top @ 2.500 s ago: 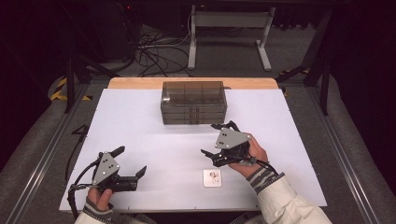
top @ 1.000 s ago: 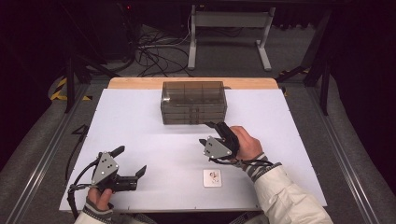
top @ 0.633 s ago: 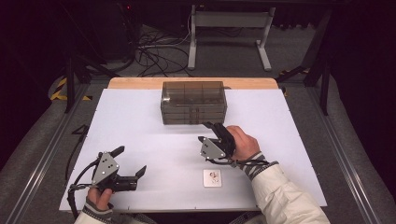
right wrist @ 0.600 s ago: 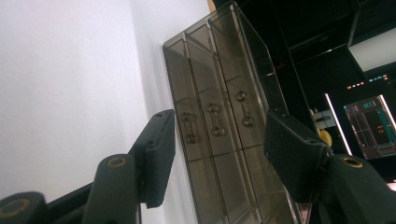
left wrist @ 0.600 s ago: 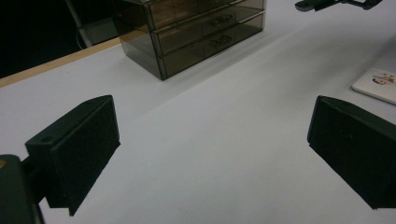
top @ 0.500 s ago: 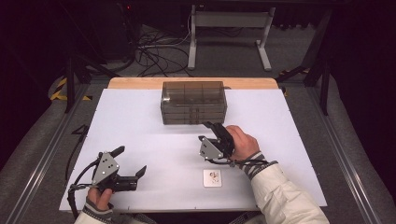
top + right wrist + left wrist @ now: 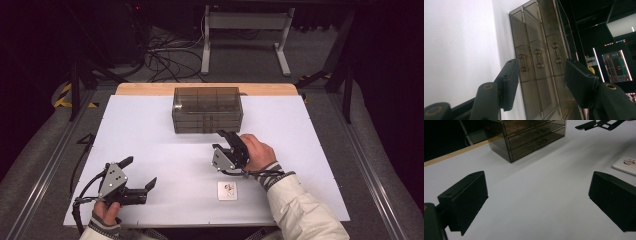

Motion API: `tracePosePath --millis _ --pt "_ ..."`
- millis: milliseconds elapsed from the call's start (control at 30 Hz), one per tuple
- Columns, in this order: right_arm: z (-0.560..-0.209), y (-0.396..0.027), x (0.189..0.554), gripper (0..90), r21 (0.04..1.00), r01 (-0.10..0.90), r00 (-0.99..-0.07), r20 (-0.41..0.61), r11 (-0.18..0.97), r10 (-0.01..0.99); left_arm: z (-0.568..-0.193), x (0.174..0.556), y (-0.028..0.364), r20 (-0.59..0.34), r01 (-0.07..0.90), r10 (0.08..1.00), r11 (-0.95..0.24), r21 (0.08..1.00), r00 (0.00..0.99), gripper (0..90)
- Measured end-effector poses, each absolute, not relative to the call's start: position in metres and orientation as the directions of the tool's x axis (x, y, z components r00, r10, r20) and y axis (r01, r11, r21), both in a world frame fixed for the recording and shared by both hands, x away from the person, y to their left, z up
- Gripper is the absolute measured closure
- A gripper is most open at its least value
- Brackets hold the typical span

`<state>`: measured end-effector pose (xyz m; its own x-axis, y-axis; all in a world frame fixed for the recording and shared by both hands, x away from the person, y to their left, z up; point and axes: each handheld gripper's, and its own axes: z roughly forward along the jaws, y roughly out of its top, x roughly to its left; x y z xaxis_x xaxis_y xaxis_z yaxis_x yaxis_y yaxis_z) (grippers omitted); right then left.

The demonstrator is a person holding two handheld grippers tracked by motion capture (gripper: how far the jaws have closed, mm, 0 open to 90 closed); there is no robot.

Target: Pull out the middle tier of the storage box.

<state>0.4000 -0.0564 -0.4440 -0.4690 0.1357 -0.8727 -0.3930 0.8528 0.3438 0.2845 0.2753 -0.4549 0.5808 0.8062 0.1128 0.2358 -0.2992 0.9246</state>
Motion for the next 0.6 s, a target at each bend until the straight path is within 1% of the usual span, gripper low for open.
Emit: tracePosePath --millis 67,167,200,233,333,600 --pt "-0.446 -0.055 0.401 45.9 0.343 -0.395 -0.452 -0.880 0.852 0.145 -0.455 0.284 0.275 0.108 0.239 0.807 -0.296 0.925 0.580 3.0" --pt "-0.451 -0.052 0.403 48.1 0.317 -0.402 -0.409 -0.901 0.859 0.141 -0.455 0.284 0.275 0.107 0.239 0.807 -0.295 0.925 0.581 3.0" --pt "-0.451 -0.052 0.403 48.1 0.317 -0.402 -0.409 -0.901 0.859 0.141 -0.455 0.284 0.275 0.107 0.239 0.807 -0.295 0.925 0.581 3.1" --pt "-0.455 -0.050 0.403 49.3 0.298 -0.403 -0.385 -0.913 0.865 0.135 -0.455 0.284 0.276 0.108 0.239 0.806 -0.296 0.925 0.581 3.1" --pt "-0.460 -0.047 0.405 51.5 0.267 -0.402 -0.354 -0.927 0.876 0.120 -0.455 0.284 0.276 0.108 0.239 0.806 -0.296 0.925 0.581 3.1" --pt "-0.467 -0.041 0.410 55.1 0.223 -0.384 -0.308 -0.946 0.896 0.103 -0.455 0.285 0.276 0.110 0.239 0.806 -0.298 0.924 0.581 3.1"
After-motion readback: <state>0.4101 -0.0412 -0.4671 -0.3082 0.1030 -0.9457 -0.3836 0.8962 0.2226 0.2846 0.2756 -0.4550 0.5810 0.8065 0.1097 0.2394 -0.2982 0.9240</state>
